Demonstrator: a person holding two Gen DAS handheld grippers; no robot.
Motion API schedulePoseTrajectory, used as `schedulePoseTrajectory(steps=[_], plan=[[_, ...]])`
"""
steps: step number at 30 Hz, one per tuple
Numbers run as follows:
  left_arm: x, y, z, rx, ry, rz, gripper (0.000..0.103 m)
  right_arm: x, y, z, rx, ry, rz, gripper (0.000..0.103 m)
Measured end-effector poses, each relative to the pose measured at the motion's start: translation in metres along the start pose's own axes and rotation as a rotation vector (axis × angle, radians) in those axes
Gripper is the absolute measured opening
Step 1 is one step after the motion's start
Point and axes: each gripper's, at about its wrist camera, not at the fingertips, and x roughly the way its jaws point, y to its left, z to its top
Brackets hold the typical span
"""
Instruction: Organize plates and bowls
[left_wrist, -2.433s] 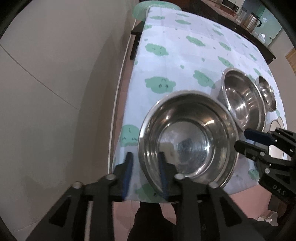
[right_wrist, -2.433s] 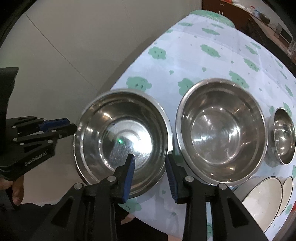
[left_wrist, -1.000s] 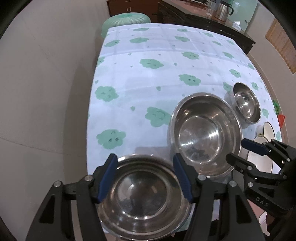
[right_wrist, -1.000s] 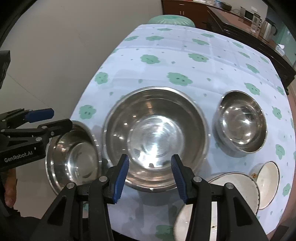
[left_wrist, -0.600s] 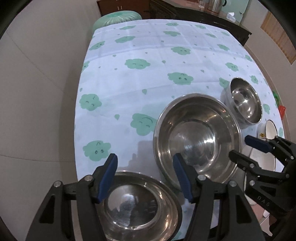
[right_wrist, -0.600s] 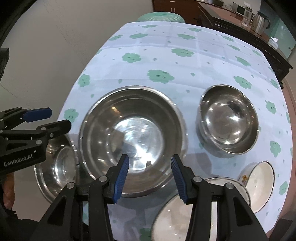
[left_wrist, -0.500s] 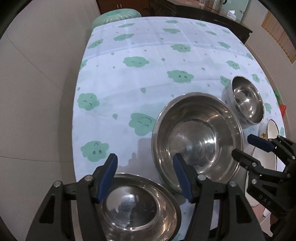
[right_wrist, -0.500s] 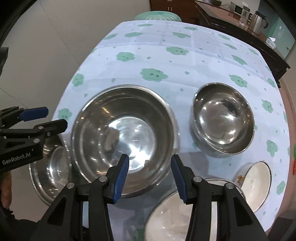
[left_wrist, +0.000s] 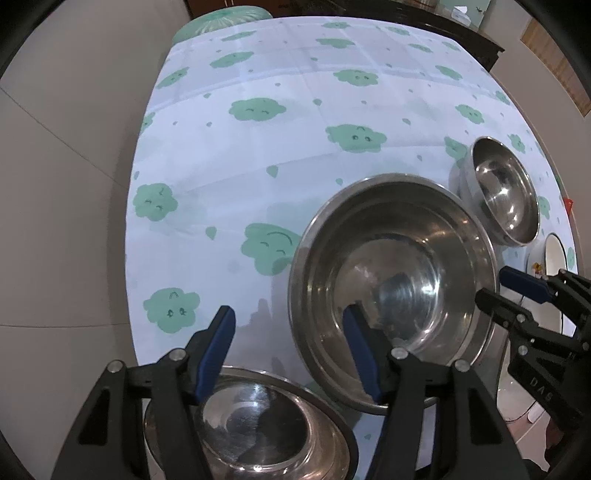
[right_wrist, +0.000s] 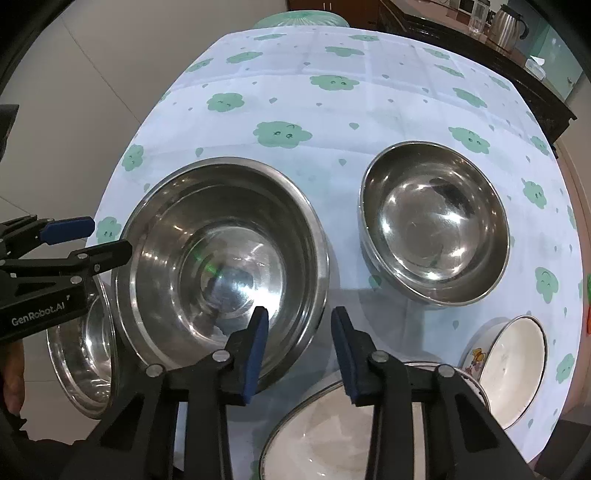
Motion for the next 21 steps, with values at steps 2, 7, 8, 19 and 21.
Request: schedulePoseTrajectory(steps=[2,7,8,19,21], plan=[[0.003,-0.001,0.000,0.003,0.009,-0.001,0.051,0.001,0.000,0.000,-0.002,0.003,0.001,0.034],[0.010,-0.006,0.000,0.022,0.033,-0.013,0.024,0.005,0.001,0.000,-0.010,0.013,0.012,0.031],[0.012,-0.006,-0.001,0.021,0.041,-0.016,0.017,0.007,0.001,0.000,-0.011,0.015,0.013,0.031],[0.019,-0.006,-0.002,0.022,0.052,0.010,0.013,0.013,-0.002,0.001,-0.015,0.034,0.018,0.021],[0.019,-0.007,-0.002,0.027,0.047,0.017,0.011,0.013,-0.004,0.001,-0.011,0.033,0.019,0.018]])
